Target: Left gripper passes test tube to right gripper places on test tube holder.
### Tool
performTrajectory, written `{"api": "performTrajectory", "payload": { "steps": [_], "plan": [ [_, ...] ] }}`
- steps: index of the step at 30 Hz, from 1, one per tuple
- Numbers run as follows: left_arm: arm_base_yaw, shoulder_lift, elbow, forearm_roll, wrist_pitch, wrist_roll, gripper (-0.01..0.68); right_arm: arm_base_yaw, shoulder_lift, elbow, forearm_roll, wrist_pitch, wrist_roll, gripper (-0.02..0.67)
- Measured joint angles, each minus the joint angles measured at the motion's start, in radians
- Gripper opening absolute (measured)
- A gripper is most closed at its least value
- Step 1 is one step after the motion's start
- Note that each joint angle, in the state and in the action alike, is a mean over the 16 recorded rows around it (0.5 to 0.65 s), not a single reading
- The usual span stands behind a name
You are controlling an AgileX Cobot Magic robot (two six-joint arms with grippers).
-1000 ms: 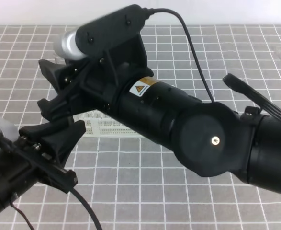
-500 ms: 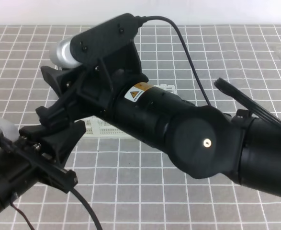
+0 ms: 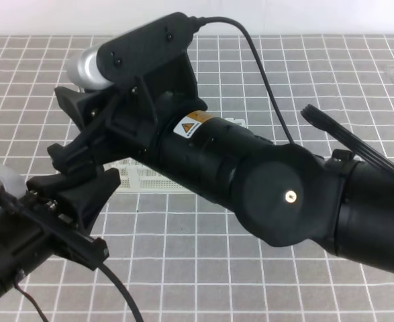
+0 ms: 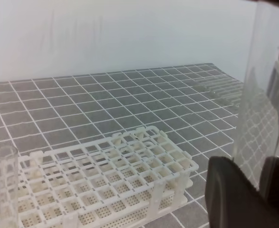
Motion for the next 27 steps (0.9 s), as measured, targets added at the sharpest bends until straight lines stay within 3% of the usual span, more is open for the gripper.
{"api": "performTrajectory", "payload": {
  "steps": [15, 20, 27],
  "plan": [
    [0.000, -0.001, 0.000, 0.002, -0.025, 0.015, 0.107, 0.000, -0.001, -0.004, -0.026, 0.006, 0.001, 0.089],
    [0.000, 0.000, -0.001, 0.004, -0.040, 0.020, 0.173, -0.001, -0.001, -0.004, -0.032, 0.008, -0.002, 0.089],
    [0.000, -0.002, -0.001, 0.003, -0.052, 0.009, 0.330, -0.001, -0.003, -0.004, -0.038, 0.010, -0.013, 0.089]
  ]
}}
